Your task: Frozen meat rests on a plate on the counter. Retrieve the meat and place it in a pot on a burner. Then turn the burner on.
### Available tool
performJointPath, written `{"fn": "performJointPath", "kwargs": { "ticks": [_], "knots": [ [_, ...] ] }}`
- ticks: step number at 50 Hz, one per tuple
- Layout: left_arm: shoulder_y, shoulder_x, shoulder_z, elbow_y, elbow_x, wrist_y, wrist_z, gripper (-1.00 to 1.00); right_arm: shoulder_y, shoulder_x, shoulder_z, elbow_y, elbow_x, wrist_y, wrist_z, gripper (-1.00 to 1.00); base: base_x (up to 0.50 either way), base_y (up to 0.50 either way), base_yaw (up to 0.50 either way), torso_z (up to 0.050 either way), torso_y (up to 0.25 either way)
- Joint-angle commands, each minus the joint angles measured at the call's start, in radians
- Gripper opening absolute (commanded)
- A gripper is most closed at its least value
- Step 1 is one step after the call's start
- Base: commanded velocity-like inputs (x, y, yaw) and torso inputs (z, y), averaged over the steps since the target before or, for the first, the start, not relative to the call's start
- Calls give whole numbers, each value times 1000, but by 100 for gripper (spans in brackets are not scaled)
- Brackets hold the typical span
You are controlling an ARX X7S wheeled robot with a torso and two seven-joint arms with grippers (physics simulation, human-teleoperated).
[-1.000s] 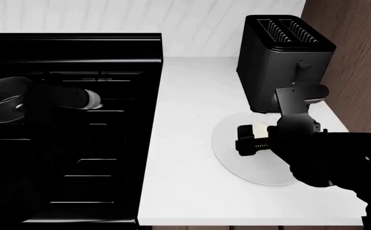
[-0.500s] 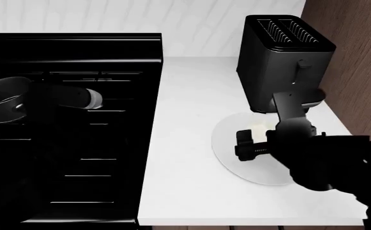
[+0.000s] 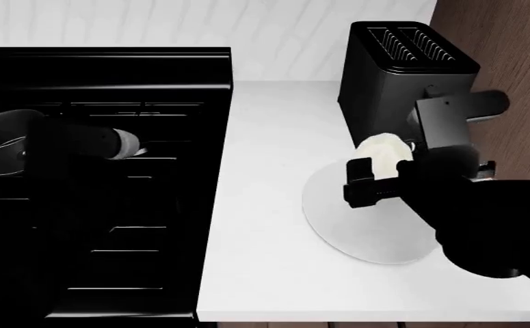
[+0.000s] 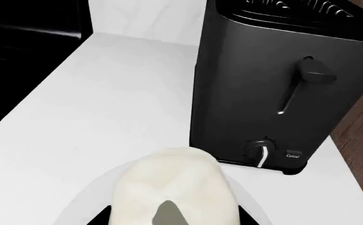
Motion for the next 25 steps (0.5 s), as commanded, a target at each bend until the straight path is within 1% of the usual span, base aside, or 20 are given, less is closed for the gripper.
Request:
{"fn": "performJointPath", "kwargs": {
  "ticks": [1, 9, 13, 20, 25],
  "knots": [
    [15, -9, -19, 27, -46, -10, -33, 100, 16, 22, 38, -99, 77, 2, 55, -100, 0, 0, 0, 0, 0],
    [15, -8, -45, 51, -98, -4, -67, 100, 12, 35, 70, -182, 118, -23, 71, -100, 0, 0, 0, 0, 0],
    [26, -11, -56, 53, -101, 6, -65, 100, 22, 43, 73, -204, 145, -24, 93, -100, 0, 0, 0, 0, 0],
    [20, -9, -41, 34, -74, 21, -45, 100, 49, 45, 74, -200, 103, -23, 34, -100, 0, 0, 0, 0, 0],
    [11, -10, -42, 32, -80, 29, -37, 100, 90, 42, 66, -195, 123, -15, 31, -100, 0, 0, 0, 0, 0]
  ]
}}
